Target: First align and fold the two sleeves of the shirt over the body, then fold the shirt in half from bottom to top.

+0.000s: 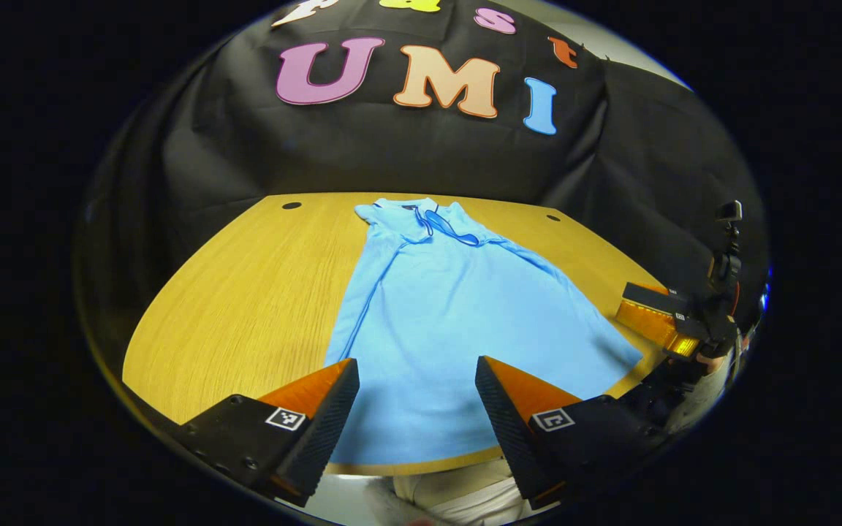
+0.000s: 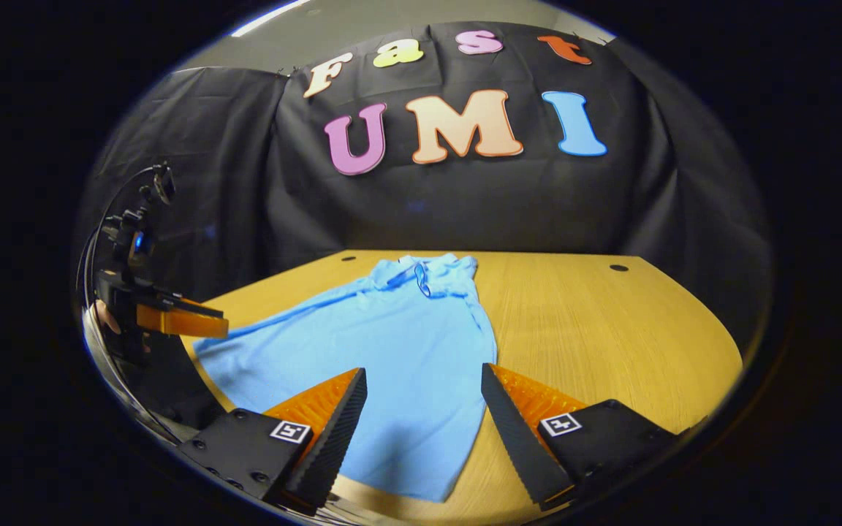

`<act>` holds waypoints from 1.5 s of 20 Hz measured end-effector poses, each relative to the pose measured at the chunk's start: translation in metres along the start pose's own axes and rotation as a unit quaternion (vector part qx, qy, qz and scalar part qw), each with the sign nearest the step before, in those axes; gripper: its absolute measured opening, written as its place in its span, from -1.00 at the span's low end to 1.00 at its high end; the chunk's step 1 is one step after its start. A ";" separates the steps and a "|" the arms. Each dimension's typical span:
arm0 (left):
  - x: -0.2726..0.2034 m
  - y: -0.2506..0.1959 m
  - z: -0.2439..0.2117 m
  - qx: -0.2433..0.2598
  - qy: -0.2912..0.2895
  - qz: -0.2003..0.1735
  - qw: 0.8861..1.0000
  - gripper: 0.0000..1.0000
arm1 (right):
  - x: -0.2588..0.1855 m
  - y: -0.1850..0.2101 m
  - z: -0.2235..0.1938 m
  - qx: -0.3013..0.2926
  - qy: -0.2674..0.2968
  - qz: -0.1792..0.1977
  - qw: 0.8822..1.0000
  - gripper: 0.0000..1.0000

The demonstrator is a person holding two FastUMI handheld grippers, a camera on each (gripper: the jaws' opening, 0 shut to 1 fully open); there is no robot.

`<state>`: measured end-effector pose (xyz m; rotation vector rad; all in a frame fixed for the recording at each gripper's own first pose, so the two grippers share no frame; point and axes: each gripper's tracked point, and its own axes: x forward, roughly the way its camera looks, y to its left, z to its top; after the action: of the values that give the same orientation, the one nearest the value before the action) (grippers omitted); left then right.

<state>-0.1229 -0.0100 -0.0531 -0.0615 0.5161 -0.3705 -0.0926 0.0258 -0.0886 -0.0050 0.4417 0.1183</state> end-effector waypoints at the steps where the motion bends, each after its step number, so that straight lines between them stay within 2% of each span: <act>1: -0.003 0.004 -0.008 -0.007 0.003 0.006 1.000 0.92 | -0.006 -0.001 -0.010 -0.004 0.014 -0.005 1.000 0.96; 7: -0.006 0.029 -0.042 -0.007 0.026 0.051 0.998 0.94 | -0.013 0.008 -0.039 -0.001 0.045 -0.006 0.999 0.96; 14: -0.006 0.030 -0.054 -0.019 0.037 0.055 0.998 0.95 | -0.013 0.013 -0.052 -0.030 0.055 -0.007 0.998 0.96; 17: -0.004 0.031 -0.058 0.002 0.042 0.065 0.997 0.94 | -0.013 0.014 -0.052 -0.025 0.052 -0.007 0.998 0.96; 18: -0.004 0.031 -0.059 0.013 0.041 0.068 0.997 1.00 | -0.013 0.016 -0.052 -0.027 0.050 -0.004 0.998 0.97; 20: -0.001 0.024 -0.058 0.013 0.038 0.063 0.997 0.89 | -0.012 0.017 -0.051 -0.027 0.043 0.000 0.999 0.94; 21: 0.000 0.023 -0.056 0.011 0.034 0.061 0.997 0.69 | -0.011 0.017 -0.051 -0.027 0.042 0.003 0.999 0.94; 22: 0.003 0.021 -0.055 0.009 0.032 0.057 0.998 0.64 | -0.010 0.019 -0.052 -0.025 0.040 0.008 0.999 0.89; 23: 0.005 0.018 -0.055 0.006 0.029 0.051 0.998 0.46 | -0.011 0.022 -0.052 -0.026 0.038 0.013 0.999 0.82; 24: 0.008 0.015 -0.053 0.004 0.026 0.045 0.999 0.29 | -0.010 0.025 -0.052 -0.027 0.036 0.016 0.999 0.62; 25: 0.007 0.013 -0.053 0.004 0.026 0.041 0.999 -0.12 | -0.010 0.027 -0.052 -0.028 0.035 0.020 0.999 0.49; 26: 0.009 0.009 -0.052 0.004 0.024 0.032 0.999 -0.26 | -0.009 0.030 -0.053 -0.029 0.035 0.024 0.999 0.34; 27: 0.011 0.006 -0.052 0.000 0.022 0.025 0.999 -0.51 | -0.008 0.033 -0.052 -0.029 0.034 0.028 0.999 0.15; 28: 0.014 0.006 -0.049 -0.003 0.019 0.021 1.000 -0.65 | -0.007 0.035 -0.053 -0.028 0.033 0.029 0.999 -0.16; 29: 0.013 0.005 -0.049 -0.007 0.017 0.018 1.000 -0.82 | -0.006 0.036 -0.052 -0.026 0.032 0.031 0.999 -0.26; 30: 0.013 0.006 -0.048 -0.010 0.015 0.017 1.000 -0.88 | -0.007 0.036 -0.052 -0.021 0.032 0.032 0.999 -0.58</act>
<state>-0.1340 -0.0077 -0.1023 -0.0671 0.5506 -0.3334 -0.1250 0.0593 -0.1317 -0.0365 0.5036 0.1909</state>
